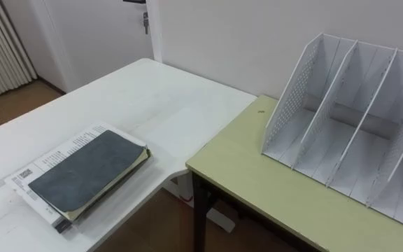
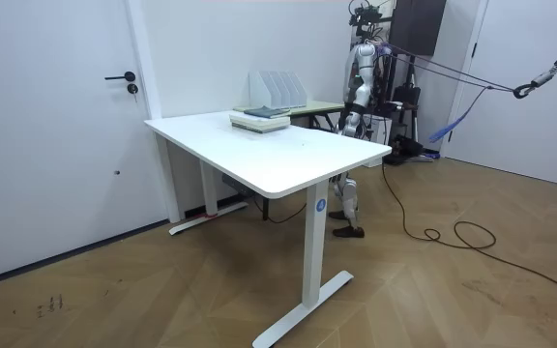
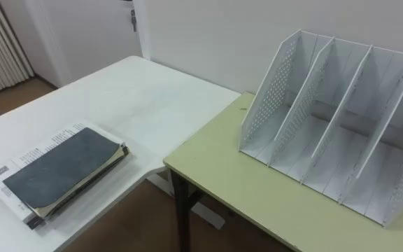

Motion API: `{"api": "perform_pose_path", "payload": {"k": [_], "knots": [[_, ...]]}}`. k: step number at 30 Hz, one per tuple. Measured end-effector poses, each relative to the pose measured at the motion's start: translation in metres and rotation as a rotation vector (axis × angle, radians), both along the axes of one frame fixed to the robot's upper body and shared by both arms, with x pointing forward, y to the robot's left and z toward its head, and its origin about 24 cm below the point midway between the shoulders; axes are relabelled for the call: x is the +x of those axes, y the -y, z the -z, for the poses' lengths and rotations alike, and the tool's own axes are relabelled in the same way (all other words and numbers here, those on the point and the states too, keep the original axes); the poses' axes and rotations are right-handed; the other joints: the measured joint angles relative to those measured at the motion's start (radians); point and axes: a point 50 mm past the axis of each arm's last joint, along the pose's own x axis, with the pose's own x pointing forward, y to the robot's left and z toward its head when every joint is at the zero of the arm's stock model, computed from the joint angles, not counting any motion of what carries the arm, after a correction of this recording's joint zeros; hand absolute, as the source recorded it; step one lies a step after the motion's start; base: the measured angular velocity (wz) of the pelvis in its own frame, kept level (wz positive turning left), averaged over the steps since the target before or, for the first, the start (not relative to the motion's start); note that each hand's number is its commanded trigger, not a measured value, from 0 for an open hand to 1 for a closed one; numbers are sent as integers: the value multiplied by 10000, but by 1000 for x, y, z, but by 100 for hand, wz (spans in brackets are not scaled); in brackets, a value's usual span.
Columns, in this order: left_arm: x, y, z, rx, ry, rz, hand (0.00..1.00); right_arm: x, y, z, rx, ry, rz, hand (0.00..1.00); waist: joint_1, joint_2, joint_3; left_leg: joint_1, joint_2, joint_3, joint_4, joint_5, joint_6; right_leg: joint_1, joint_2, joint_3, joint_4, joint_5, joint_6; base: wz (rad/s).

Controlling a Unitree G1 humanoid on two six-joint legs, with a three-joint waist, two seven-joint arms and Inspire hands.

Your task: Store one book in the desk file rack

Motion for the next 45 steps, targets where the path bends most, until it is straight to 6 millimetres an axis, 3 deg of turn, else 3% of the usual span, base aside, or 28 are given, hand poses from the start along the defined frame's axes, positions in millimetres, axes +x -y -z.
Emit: {"api": "perform_pose_path", "payload": {"k": [15,25,33,39,45], "knots": [[0,0,0,55,58,10,0,2,0,0,25,47,-15,0,-4,-2,8,-15,1,-2,-7,0,0,-8,0,-11,-5,-1,1,0],[8,0,-1,303,334,616,0,14,-1,1,234,617,-117,0,-7,38,9,-14,8,-5,-59,0,0,-20,10,-11,-9,0,1,0],[29,4,-4,644,825,2526,0,19,-2,1,362,936,-236,0,-39,39,10,-13,2,12,-70,-1,1,-24,4,8,-38,3,6,0],[52,15,-10,1142,1383,5117,0,23,0,1,301,1231,-377,0,-135,37,19,-99,4,35,-42,3,1,-25,13,-31,-152,36,22,2],[72,34,-13,1525,1745,7824,0,32,-1,1,342,1500,-568,0,-504,6,48,-97,1,89,-40,4,2,-9,6,-17,-180,35,26,0]]}}
